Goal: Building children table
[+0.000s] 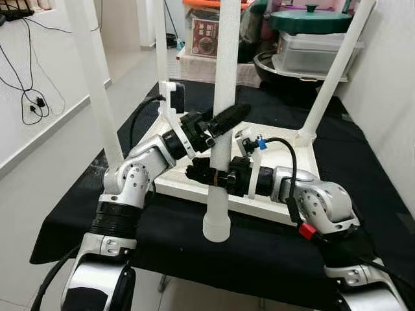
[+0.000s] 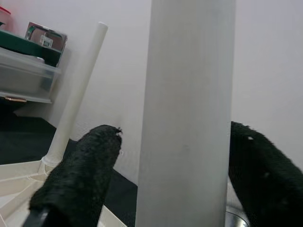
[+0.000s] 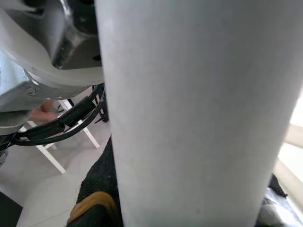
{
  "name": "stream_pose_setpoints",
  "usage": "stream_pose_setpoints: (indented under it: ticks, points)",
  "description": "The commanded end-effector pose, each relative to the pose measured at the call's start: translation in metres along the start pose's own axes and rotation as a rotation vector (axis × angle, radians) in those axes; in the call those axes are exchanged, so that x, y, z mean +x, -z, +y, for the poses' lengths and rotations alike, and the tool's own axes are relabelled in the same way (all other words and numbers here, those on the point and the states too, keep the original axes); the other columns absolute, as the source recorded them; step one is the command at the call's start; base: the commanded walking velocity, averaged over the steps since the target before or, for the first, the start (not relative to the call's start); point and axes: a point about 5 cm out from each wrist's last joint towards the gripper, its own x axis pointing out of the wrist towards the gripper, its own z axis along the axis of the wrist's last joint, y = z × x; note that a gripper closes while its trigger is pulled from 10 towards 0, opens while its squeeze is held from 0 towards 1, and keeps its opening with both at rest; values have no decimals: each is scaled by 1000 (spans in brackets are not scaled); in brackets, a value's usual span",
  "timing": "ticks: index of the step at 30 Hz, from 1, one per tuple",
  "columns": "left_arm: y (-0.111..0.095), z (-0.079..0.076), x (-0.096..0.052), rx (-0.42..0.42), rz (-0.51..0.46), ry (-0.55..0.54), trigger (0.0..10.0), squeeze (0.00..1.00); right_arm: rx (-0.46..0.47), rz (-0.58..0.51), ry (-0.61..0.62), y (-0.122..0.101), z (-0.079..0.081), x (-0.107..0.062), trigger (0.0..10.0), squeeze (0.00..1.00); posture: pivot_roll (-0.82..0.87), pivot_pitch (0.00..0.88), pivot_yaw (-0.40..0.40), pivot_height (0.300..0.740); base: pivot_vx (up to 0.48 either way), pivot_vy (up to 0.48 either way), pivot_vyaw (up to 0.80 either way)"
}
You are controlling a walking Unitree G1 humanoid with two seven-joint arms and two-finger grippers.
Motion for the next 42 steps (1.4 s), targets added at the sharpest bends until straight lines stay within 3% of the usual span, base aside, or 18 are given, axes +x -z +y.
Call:
stream_pose_setpoints:
  ticks: [1, 2, 3, 7, 11, 16, 22, 26, 29, 31, 34, 35, 38, 39, 40, 41, 42]
  points:
    - [4, 1, -3, 28, 30, -17, 10000, 1000, -15, -28, 1, -4, 0, 0, 0, 0, 21, 0, -41, 740, 0, 0, 0]
    - [4, 1, -3, 28, 30, -17, 10000, 1000, -15, -28, 1, -4, 0, 0, 0, 0, 21, 0, -41, 740, 0, 0, 0]
    - [4, 3, -6, 40, 32, -30, 10000, 0, -13, -35, 4, -3, 0, 0, 0, 0, 24, 0, -42, 740, 0, 0, 0]
    - [1, 4, -8, 42, 25, -43, 10000, 0, -26, -43, 38, -4, -5, -1, 0, 0, 26, 0, -43, 740, 0, 0, 0]
    - [-1, 2, -12, 56, 23, -46, 10000, 0, -16, -75, 125, -10, -20, -6, 0, 0, 28, 0, -47, 740, 0, 0, 0]
    - [-6, -3, -13, 83, -8, -58, 10000, 0, -7, -125, 311, -15, -44, -15, 0, 0, 32, 0, -53, 740, 0, 0, 0]
    - [-5, -6, -14, 107, -16, -73, 10000, 0, 7, -197, 431, -25, -56, -21, 0, 0, 34, 0, -54, 740, 0, 0, 0]
    - [1, -8, -17, 177, -5, -143, 10000, 0, 44, -372, 546, -54, -69, -38, 0, 0, 35, 0, -58, 740, 0, 0, 0]
    - [6, -8, -21, 216, 12, -184, 10000, 0, 44, -435, 559, -63, -69, -44, 0, 0, 34, 0, -58, 740, 0, 0, 0]
    - [13, -6, -29, 294, 53, -241, 10000, 0, 50, -502, 554, -69, -67, -49, 0, 0, 36, 0, -63, 740, 0, 0, 0]
    - [18, -4, -33, 335, 77, -277, 10000, 0, 52, -526, 541, -71, -65, -50, 0, 0, 34, 0, -60, 740, 0, 0, 0]
    - [22, -1, -38, 392, 104, -313, 10000, 0, 62, -553, 535, -72, -63, -49, 0, 0, 39, 0, -64, 740, 0, 0, 0]
    - [22, -1, -38, 392, 104, -313, 10000, 0, 62, -553, 535, -72, -63, -49, 0, 0, 39, 0, -64, 740, 0, 0, 0]
    - [27, 0, -42, 461, 129, -326, 10000, 0, 56, -566, 522, -72, -60, -48, 0, 0, 40, 0, -63, 740, 0, 0, 0]
    - [27, 0, -42, 461, 129, -326, 10000, 0, 56, -566, 522, -72, -60, -48, 0, 0, 40, 0, -63, 740, 0, 0, 0]
    - [34, 2, -46, 561, 180, -335, 10000, 0, 53, -573, 499, -69, -56, -44, 0, 0, 41, 0, -64, 740, 0, 0, 0]
    - [34, 2, -46, 561, 180, -335, 10000, 0, 53, -573, 499, -69, -56, -44, 0, 0, 41, 0, -64, 740, 0, 0, 0]
